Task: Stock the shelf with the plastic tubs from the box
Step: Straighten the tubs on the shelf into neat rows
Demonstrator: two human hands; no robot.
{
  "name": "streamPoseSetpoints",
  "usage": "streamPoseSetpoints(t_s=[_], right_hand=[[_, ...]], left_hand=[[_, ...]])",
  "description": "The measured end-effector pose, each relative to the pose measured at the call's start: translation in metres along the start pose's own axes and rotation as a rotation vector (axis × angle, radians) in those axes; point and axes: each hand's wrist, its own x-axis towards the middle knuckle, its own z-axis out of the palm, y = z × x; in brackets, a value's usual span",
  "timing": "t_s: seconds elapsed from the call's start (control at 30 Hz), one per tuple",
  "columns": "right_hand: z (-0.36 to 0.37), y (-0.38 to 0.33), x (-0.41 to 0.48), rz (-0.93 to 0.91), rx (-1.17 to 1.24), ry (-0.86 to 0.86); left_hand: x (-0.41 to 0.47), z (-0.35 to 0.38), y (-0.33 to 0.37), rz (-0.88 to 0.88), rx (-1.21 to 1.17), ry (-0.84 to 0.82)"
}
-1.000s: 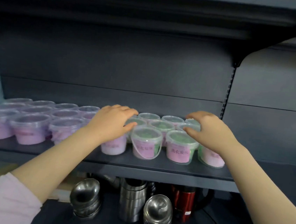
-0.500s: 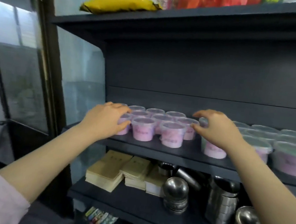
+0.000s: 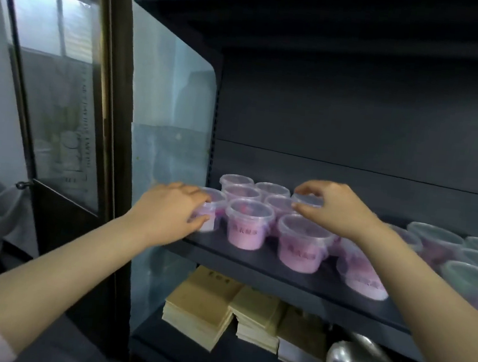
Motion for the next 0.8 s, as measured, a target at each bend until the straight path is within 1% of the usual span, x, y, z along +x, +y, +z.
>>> streamPoseSetpoints(t_s=[0.13, 0.2, 0.27, 0.37, 0.47, 0.57, 0.67, 0.8], right_hand=[[0.031, 0.006, 0.061, -0.02, 0.101, -0.008], [0.049, 0.005, 0.087, -0.021, 0.124, -0.041], [0.066, 0.002, 0.11, -0.023, 0.108, -0.114], [0.085, -0.005, 0.137, -0.003, 0.078, -0.273], [0.1, -0.009, 0.161, 0.027, -0.03, -0.373], [0.112, -0.013, 0.176, 0.083, -0.072, -0.392], [0.123, -0.021, 0.181, 0.157, -0.024, -0.408], [0.131, -0.036, 0.184, 0.212, -0.048, -0.375]], left_hand=[[0.044, 0.038, -0.029, 0.012, -0.027, -0.049], [0.06, 0.056, -0.043, 0.023, -0.049, -0.079], [0.069, 0.07, -0.057, 0.02, -0.116, -0.109], [0.078, 0.085, -0.078, 0.081, -0.181, -0.192], [0.084, 0.093, -0.102, 0.132, -0.26, -0.26], [0.09, 0.1, -0.126, 0.191, -0.295, -0.256], [0.095, 0.108, -0.155, 0.245, -0.311, -0.26], [0.1, 0.113, -0.186, 0.315, -0.34, -0.287]])
